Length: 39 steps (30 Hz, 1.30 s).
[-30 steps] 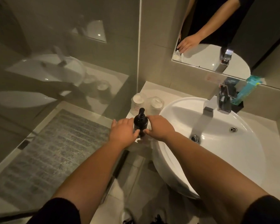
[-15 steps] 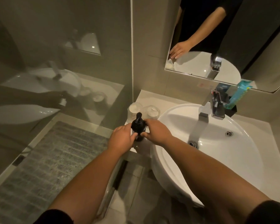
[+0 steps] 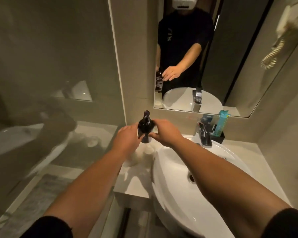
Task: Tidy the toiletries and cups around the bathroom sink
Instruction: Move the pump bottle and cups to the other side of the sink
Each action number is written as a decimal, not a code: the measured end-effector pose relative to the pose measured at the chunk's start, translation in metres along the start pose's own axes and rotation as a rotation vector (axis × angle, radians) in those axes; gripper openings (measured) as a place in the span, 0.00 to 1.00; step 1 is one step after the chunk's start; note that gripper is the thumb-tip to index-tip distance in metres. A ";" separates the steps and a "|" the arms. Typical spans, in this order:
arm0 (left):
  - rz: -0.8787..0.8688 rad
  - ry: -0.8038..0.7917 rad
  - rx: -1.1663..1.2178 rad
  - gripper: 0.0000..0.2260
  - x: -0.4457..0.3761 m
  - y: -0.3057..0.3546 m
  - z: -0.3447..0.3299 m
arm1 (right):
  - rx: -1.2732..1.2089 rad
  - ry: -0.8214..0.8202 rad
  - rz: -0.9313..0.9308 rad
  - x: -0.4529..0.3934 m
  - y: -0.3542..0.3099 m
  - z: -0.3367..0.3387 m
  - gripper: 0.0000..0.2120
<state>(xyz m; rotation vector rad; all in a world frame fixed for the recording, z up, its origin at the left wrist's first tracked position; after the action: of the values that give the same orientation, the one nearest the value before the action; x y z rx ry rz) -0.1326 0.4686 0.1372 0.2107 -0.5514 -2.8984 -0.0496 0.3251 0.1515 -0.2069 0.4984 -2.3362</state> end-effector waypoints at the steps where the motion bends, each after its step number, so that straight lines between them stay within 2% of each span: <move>1: -0.017 0.006 -0.005 0.14 -0.009 0.004 0.000 | -0.007 0.011 -0.003 -0.004 0.006 0.005 0.20; 5: -0.057 0.000 0.009 0.11 -0.050 0.019 -0.016 | -0.013 0.031 -0.016 -0.023 0.040 0.016 0.19; 11: -0.051 -0.078 0.021 0.14 -0.116 0.025 -0.050 | -0.061 0.005 -0.066 -0.065 0.095 0.017 0.22; 20: -0.047 -0.243 0.090 0.16 -0.182 0.001 -0.121 | -0.257 -0.040 -0.257 -0.117 0.157 -0.037 0.24; 30: -0.097 -0.352 0.115 0.16 -0.211 -0.033 -0.179 | -0.319 -0.032 -0.430 -0.135 0.181 -0.090 0.21; 39: -0.108 -0.355 0.139 0.17 -0.220 -0.034 -0.192 | -0.316 -0.026 -0.452 -0.141 0.188 -0.093 0.19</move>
<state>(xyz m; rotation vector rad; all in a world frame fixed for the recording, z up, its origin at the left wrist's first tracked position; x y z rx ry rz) 0.1095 0.4778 -0.0292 -0.2714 -0.8219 -3.0206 0.1444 0.3256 -0.0113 -0.5470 0.8838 -2.6713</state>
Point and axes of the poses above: each hand's wrist, its own x-axis away from the middle knuckle, its own z-axis out of the back of the hand, y = z × x, the point moved 1 cm from there along -x, towards the middle knuckle, and after that the axes turned 10 degrees about -y, right-handed, at the moved point
